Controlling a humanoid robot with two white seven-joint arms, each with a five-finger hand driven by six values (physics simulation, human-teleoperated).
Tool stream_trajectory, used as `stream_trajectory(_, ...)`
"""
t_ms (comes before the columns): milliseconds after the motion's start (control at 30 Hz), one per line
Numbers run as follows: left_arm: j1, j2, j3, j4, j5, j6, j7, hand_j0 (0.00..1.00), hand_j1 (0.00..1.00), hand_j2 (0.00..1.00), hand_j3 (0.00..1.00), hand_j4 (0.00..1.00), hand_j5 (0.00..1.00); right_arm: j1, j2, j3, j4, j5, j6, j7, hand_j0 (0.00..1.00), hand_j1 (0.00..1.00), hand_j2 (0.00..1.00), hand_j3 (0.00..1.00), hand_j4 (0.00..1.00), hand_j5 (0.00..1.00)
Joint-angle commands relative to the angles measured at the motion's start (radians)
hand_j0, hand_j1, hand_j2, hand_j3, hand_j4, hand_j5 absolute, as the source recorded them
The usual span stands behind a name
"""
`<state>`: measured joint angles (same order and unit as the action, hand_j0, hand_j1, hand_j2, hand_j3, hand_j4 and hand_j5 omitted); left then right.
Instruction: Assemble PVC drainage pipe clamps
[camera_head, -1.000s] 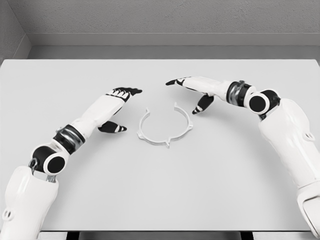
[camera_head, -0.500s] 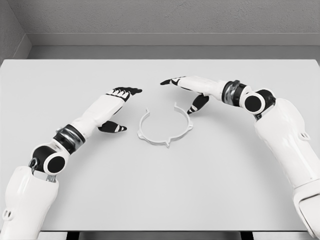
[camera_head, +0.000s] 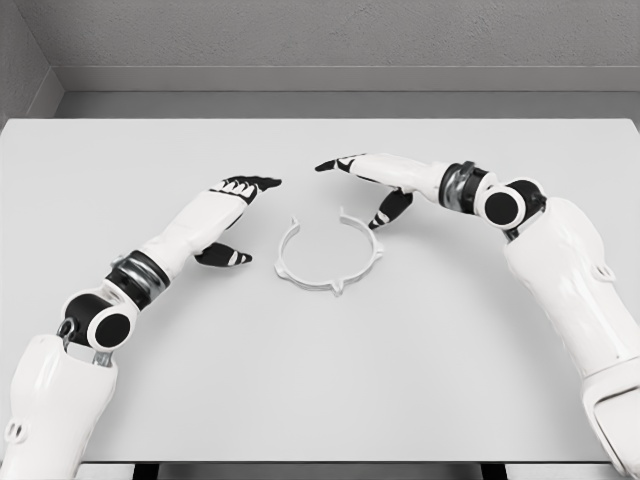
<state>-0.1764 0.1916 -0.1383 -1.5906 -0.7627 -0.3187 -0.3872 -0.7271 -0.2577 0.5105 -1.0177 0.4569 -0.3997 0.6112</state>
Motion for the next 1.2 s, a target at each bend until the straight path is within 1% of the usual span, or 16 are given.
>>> stream_trajectory(0,0.000,0.000,0.000,-0.002,0.005,0.003,0.001,1.00,1.00,1.00,1.00,1.00,1.00,0.000,0.002,0.003,-0.001,-0.007,0.001,0.000,1.00,1.00,1.00,1.00,1.00,1.00)
stream_trajectory(100,0.000,0.000,-0.001,-0.002,0.005,0.003,0.001,1.00,1.00,1.00,1.00,1.00,1.00,0.003,0.002,0.005,-0.022,-0.009,0.001,0.000,1.00,1.00,1.00,1.00,1.00,1.00)
stream_trajectory(200,0.003,-0.001,-0.010,-0.006,0.005,-0.002,0.001,1.00,1.00,1.00,1.00,1.00,1.00,0.005,0.003,0.005,-0.024,-0.011,0.001,0.000,1.00,1.00,1.00,1.00,1.00,1.00)
stream_trajectory(300,0.003,-0.004,-0.017,-0.008,0.005,-0.006,0.001,1.00,1.00,1.00,1.00,1.00,1.00,0.005,0.002,0.005,-0.022,-0.011,0.001,0.000,1.00,1.00,1.00,1.00,1.00,1.00)
stream_trajectory(433,0.003,-0.007,-0.044,-0.008,0.003,-0.007,0.001,1.00,1.00,1.00,1.00,1.00,1.00,0.002,-0.002,-0.009,-0.010,-0.003,0.002,0.000,1.00,1.00,1.00,1.00,1.00,1.00)
stream_trajectory(533,-0.006,-0.011,-0.043,0.003,0.003,0.003,0.001,1.00,1.00,1.00,1.00,1.00,1.00,-0.003,-0.011,-0.010,-0.009,-0.003,0.007,0.000,1.00,1.00,1.00,1.00,1.00,1.00)
stream_trajectory(567,-0.012,-0.011,-0.040,0.006,0.002,0.003,0.001,1.00,1.00,1.00,1.00,1.00,1.00,-0.005,-0.029,-0.010,-0.013,-0.006,0.005,0.000,1.00,1.00,1.00,1.00,1.00,1.00)
stream_trajectory(633,-0.015,-0.011,-0.038,0.012,0.003,0.049,0.001,1.00,1.00,1.00,1.00,1.00,1.00,-0.009,-0.043,-0.010,-0.018,-0.006,0.004,0.000,1.00,1.00,1.00,1.00,1.00,1.00)
stream_trajectory(667,-0.023,-0.012,-0.040,0.024,0.003,0.053,0.001,1.00,1.00,1.00,1.00,1.00,1.00,-0.012,-0.067,-0.010,-0.021,-0.006,0.001,0.000,1.00,1.00,1.00,1.00,1.00,1.00)
stream_trajectory(767,-0.052,-0.023,-0.041,0.063,0.000,0.055,0.001,1.00,1.00,1.00,1.00,1.00,1.00,-0.014,-0.098,-0.007,-0.022,-0.009,-0.001,0.000,1.00,1.00,1.00,1.00,1.00,1.00)
stream_trajectory(867,-0.069,-0.034,-0.044,0.077,-0.004,0.055,0.001,1.00,1.00,1.00,1.00,1.00,1.00,-0.017,-0.104,-0.001,-0.045,-0.009,-0.001,0.000,1.00,1.00,1.00,1.00,1.00,1.00)
stream_trajectory(933,-0.083,-0.049,-0.047,0.104,-0.006,0.055,0.001,1.00,1.00,1.00,1.00,1.00,1.00,-0.015,-0.106,-0.006,-0.052,-0.007,0.001,0.000,1.00,1.00,1.00,1.00,1.00,1.00)
stream_trajectory(967,-0.092,-0.052,-0.063,0.110,-0.006,0.055,0.001,1.00,1.00,1.00,1.00,1.00,1.00,-0.014,-0.109,-0.006,-0.052,-0.007,0.001,0.000,1.00,1.00,1.00,1.00,1.00,1.00)
stream_trajectory(1000,-0.097,-0.052,-0.069,0.113,-0.006,0.055,0.001,1.00,1.00,1.00,1.00,1.00,1.00,-0.014,-0.127,-0.007,-0.052,-0.007,-0.001,0.000,1.00,1.00,1.00,1.00,1.00,1.00)
stream_trajectory(1067,-0.101,-0.053,-0.083,0.123,-0.006,0.053,0.002,1.00,1.00,1.00,1.00,1.00,1.00,-0.009,-0.133,-0.007,-0.053,-0.007,-0.001,0.000,1.00,1.00,1.00,1.00,1.00,1.00)
stream_trajectory(1167,-0.101,-0.064,-0.083,0.126,-0.007,0.053,0.002,1.00,1.00,1.00,1.00,1.00,1.00,-0.006,-0.133,-0.007,-0.055,-0.007,-0.001,0.000,1.00,1.00,1.00,1.00,1.00,1.00)
